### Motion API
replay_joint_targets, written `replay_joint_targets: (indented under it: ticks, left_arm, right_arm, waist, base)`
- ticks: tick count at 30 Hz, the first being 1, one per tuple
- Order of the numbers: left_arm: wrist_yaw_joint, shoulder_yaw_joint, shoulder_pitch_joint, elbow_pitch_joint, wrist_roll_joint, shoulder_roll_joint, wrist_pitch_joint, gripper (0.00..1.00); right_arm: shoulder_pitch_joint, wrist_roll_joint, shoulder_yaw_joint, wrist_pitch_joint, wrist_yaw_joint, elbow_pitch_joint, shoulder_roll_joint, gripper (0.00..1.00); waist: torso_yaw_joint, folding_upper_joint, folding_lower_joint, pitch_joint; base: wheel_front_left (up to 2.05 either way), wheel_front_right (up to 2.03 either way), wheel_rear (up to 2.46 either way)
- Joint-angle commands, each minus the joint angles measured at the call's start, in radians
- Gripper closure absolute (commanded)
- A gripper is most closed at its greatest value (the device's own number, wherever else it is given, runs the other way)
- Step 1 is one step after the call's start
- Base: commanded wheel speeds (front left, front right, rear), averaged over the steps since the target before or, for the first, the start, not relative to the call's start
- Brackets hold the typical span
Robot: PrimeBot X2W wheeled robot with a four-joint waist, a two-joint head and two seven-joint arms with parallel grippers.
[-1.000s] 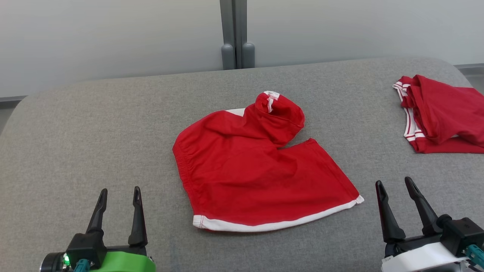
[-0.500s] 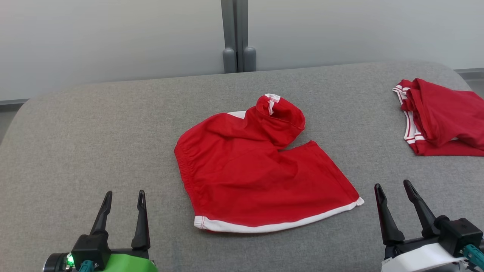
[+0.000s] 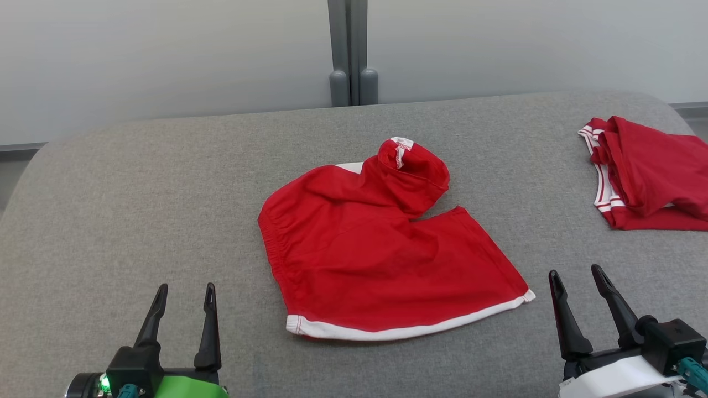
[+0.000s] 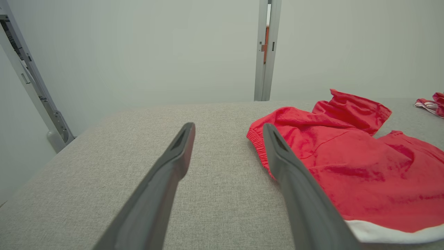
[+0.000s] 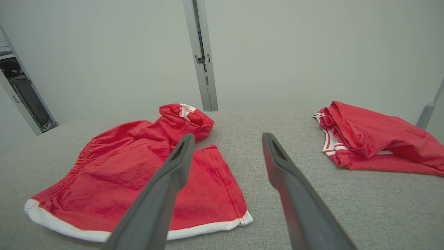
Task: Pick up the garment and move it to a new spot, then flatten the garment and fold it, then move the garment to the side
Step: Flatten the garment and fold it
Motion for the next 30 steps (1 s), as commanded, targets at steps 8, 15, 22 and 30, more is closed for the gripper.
replay_joint_targets:
  ticks: [8,15,22,30]
  left_arm:
    - [0.000,-0.003,0.010,0.003,-0.014,0.011,-0.003,0.00]
    - [0.004,-0.012,-0.002,0.006,-0.029,0.007,-0.003,0.00]
    - [-0.018,-0.069,-0.065,0.062,-0.023,0.001,-0.002,0.00]
    - [-0.043,-0.166,-0.141,0.183,-0.024,-0.007,-0.003,0.00]
  right_arm:
    - [0.010,-0.007,-0.002,0.005,-0.002,0.006,-0.001,0.00]
    - [-0.012,-0.003,0.001,0.005,-0.002,0.021,-0.009,0.00]
    - [-0.089,-0.002,0.004,0.010,-0.002,0.091,-0.040,0.00]
    - [-0.213,0.012,0.033,0.006,-0.002,0.280,-0.068,0.00]
  waist:
    - [0.000,0.0000,0.0000,0.000]
    - [-0.004,0.0000,0.0000,0.009]
    - [-0.005,0.0000,0.0000,0.040]
    - [-0.001,0.0000,0.0000,0.091]
  base:
    - [0.00,0.00,0.00]
    - [0.00,0.00,0.00]
    - [0.00,0.00,0.00]
    - [0.00,0.00,0.00]
